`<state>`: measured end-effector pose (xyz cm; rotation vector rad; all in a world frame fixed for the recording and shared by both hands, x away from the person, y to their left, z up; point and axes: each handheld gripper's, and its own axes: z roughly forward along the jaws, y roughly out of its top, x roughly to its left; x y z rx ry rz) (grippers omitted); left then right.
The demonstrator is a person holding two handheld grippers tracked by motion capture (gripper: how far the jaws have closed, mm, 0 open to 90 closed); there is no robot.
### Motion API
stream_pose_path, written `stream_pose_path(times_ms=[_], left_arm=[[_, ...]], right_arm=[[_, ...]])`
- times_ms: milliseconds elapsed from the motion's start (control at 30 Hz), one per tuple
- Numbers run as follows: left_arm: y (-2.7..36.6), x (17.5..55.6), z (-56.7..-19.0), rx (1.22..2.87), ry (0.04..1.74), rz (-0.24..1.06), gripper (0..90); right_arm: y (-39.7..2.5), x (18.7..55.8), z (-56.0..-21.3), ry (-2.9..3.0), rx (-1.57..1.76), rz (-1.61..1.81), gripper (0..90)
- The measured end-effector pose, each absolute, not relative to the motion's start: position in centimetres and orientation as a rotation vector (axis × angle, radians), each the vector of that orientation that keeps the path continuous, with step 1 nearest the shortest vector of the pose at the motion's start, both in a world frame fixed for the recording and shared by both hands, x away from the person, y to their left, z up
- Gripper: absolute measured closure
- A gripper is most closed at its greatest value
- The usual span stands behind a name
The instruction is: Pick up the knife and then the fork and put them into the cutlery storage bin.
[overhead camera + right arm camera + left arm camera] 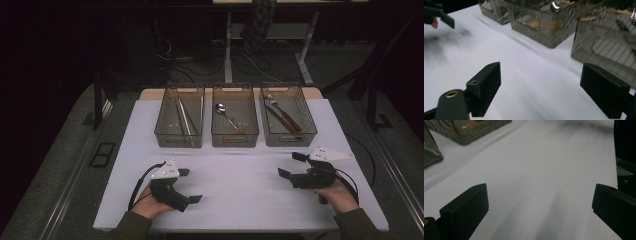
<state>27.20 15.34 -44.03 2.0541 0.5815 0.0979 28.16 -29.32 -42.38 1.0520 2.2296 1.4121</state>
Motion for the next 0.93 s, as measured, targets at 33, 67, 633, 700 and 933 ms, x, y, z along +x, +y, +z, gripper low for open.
stream_pose_path(times_ms=[33,67,633,700,933], left_arm=[[15.3,27.2,-44.0,2.055,0.581,0.098,0.0],[15.3,27.2,-44.0,2.055,0.581,0.099,0.0],[15.3,27.1,-44.0,2.063,0.580,0.105,0.0],[15.3,27.1,-44.0,2.062,0.579,0.106,0.0],[15.3,27.1,-44.1,2.069,0.578,0.101,0.0]], right_arm=[[-29.4,28.0,-42.6,2.236,1.055,1.414,16.6],[-29.4,27.8,-42.9,2.240,1.056,1.417,16.7],[-29.5,25.6,-44.6,2.300,1.040,1.344,16.6],[-29.5,25.6,-44.7,2.312,1.038,1.329,16.6],[-29.4,25.6,-44.7,2.321,1.026,1.325,16.7]])
